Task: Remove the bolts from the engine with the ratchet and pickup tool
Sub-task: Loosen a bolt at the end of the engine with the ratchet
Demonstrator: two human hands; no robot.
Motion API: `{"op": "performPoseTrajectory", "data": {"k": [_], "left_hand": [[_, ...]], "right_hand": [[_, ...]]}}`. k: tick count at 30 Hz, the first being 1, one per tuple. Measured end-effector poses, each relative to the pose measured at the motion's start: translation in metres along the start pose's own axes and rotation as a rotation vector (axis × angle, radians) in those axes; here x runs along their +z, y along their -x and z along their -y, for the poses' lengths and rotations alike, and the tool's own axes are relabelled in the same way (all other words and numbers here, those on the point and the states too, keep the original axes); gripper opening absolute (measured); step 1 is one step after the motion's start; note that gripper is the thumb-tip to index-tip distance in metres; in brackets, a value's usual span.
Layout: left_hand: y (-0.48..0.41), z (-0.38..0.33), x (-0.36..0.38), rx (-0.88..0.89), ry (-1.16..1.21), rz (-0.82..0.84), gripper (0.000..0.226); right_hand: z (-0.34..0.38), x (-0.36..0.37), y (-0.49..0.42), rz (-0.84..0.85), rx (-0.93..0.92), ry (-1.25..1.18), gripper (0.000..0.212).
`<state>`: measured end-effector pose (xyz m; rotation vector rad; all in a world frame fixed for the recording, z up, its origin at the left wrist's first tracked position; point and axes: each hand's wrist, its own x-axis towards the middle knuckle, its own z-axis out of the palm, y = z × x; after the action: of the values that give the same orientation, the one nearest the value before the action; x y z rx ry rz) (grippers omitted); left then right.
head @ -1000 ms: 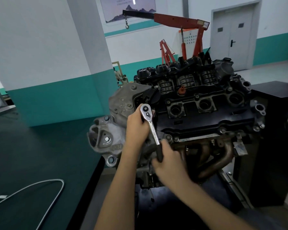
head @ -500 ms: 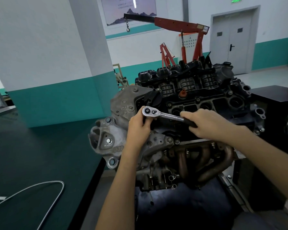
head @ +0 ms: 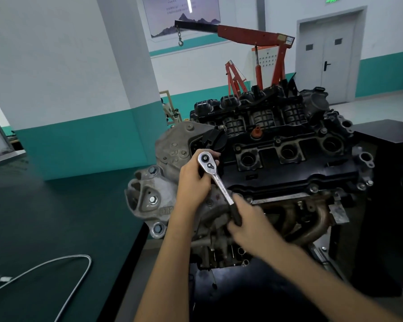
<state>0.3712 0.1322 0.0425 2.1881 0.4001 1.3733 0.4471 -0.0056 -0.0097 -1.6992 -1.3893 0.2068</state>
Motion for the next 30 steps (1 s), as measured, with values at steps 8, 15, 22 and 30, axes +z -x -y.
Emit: {"op": "performPoseTrajectory", "data": {"k": [8,15,22,30], "left_hand": [[-0.002,0.0,0.004,-0.037,-0.141,-0.084,0.014],[-0.001,0.002,0.008,-0.059,-0.2,-0.077,0.011],[0.0,0.0,0.002,-0.037,-0.072,-0.071,0.023],[0.0,0.001,0.005,-0.049,-0.161,-0.022,0.011]], "right_hand": [[-0.002,-0.12,-0.071,0.026,-0.32,0.918,0.031],[-0.002,-0.004,0.005,-0.066,0.029,0.062,0.025],[0.01,0.021,0.002,-0.054,0.041,0.0,0.03],[-0.005,-0.121,-0.065,0.024,-0.277,0.918,0.031]]}}
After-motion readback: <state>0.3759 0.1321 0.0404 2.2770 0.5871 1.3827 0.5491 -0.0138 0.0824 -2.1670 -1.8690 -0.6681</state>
